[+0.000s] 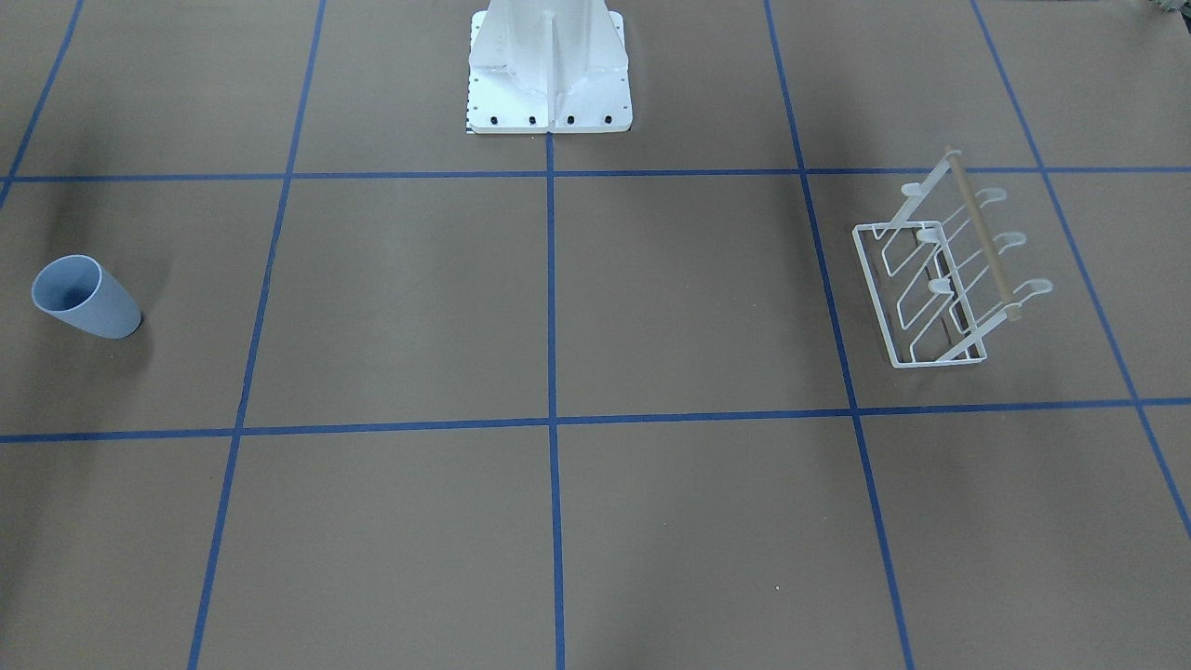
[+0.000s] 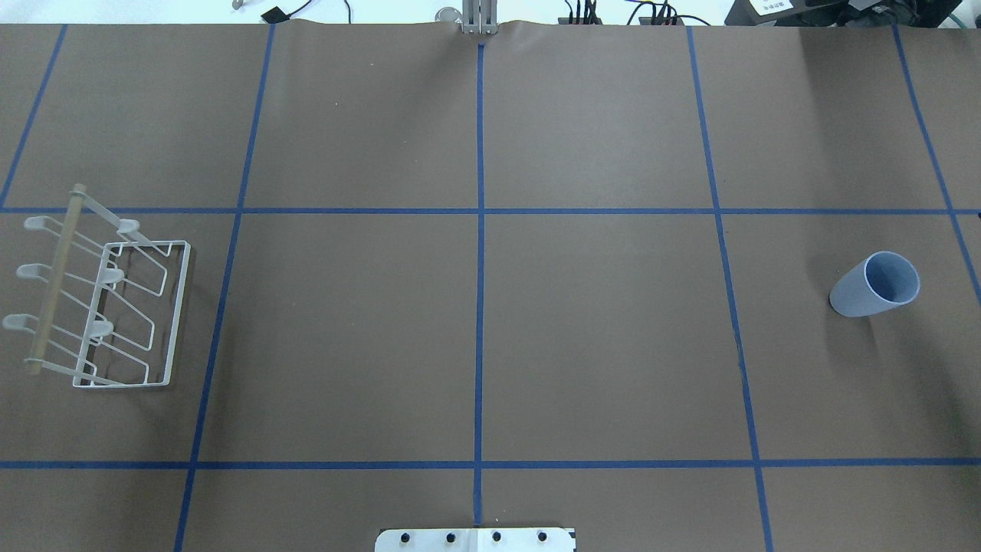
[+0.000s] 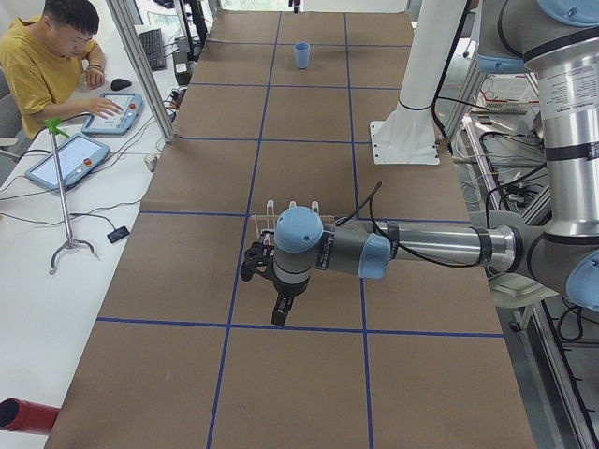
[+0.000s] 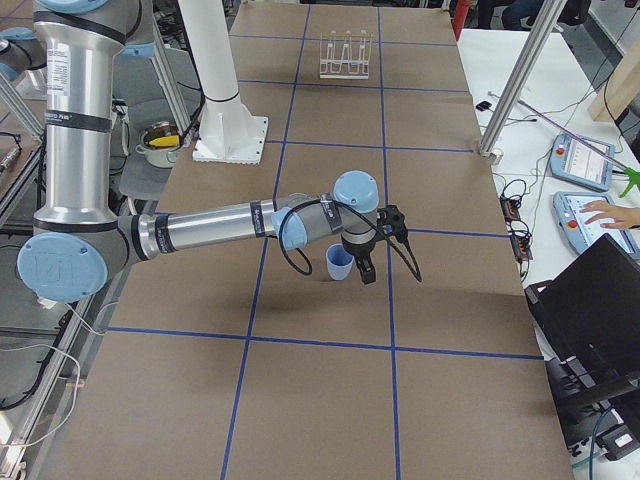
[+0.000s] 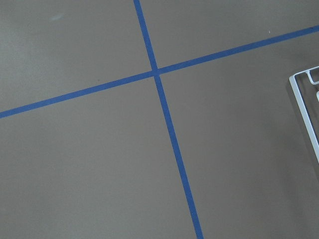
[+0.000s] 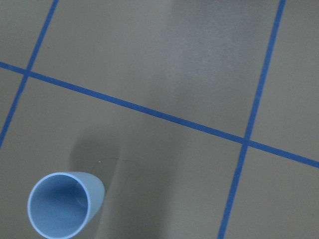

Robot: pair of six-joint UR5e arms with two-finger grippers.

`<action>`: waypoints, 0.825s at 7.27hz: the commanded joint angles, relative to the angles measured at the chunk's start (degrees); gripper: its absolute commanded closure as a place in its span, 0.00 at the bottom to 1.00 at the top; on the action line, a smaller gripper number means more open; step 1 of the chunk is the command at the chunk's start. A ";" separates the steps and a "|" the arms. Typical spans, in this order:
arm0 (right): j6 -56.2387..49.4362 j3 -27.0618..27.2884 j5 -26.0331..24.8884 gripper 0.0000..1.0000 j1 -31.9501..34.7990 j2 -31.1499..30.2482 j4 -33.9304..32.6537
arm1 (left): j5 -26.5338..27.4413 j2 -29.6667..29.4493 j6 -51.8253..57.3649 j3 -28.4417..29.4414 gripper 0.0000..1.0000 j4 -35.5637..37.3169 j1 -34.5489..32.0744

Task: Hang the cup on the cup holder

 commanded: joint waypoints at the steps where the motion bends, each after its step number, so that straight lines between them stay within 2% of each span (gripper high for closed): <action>1: 7.38 -1.93 -6.74 0.00 -8.50 -0.15 4.64 | 0.00 -0.07 -0.01 0.00 0.02 -0.10 0.00; 3: 7.56 -5.01 -8.33 0.02 -11.77 0.47 8.15 | 0.00 -0.16 -0.01 -0.08 0.02 -0.10 0.00; 4: 7.56 -5.11 -7.99 0.14 -12.22 0.47 8.25 | 0.00 -0.25 -0.01 -0.08 0.02 -0.10 0.00; 5: 7.56 -4.94 -7.72 0.49 -12.57 0.38 8.17 | 0.00 -0.42 -0.01 -0.08 0.02 -0.10 0.00; 6: 7.30 -4.59 -7.63 0.73 -13.36 0.03 8.16 | 0.00 -0.43 -0.09 -0.08 0.02 -0.10 0.00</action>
